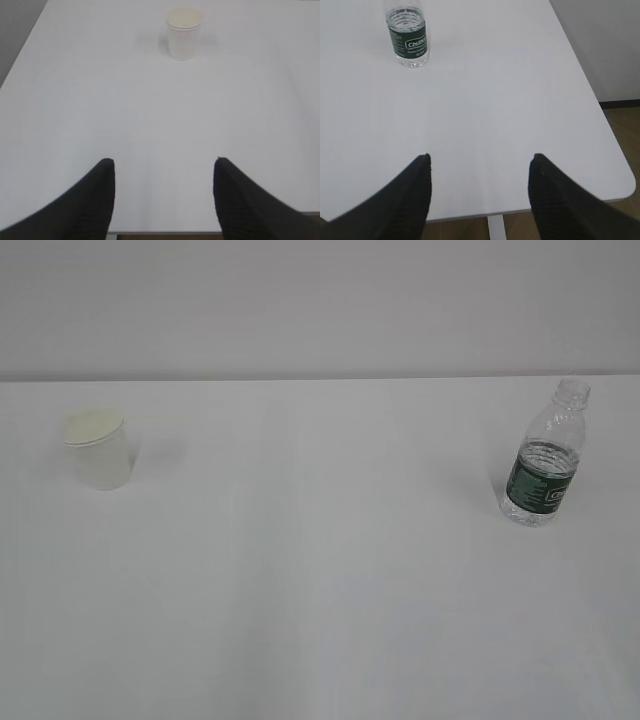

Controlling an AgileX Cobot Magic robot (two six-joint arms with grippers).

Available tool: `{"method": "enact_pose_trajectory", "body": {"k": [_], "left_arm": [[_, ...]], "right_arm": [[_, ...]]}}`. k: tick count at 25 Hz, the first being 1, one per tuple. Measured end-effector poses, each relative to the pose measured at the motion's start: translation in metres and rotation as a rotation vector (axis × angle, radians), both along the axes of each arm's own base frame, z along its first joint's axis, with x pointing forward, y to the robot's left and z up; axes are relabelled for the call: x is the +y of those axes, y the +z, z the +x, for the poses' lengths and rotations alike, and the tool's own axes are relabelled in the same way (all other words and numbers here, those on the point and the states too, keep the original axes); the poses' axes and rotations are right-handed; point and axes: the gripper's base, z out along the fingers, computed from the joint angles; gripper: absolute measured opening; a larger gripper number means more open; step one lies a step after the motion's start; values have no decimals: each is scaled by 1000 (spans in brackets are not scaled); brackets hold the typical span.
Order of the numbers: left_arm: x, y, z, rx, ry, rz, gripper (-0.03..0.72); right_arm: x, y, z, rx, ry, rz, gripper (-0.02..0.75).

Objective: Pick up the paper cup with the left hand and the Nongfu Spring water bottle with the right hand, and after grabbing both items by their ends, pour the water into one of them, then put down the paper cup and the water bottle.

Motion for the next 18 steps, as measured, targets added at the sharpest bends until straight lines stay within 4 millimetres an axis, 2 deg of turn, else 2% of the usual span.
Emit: {"method": "enact_pose_trajectory", "body": {"k": [18], "left_arm": [[0, 0, 0, 0, -1, -1, 440]], "right_arm": [[0, 0, 0, 0, 0, 0, 462]]}}
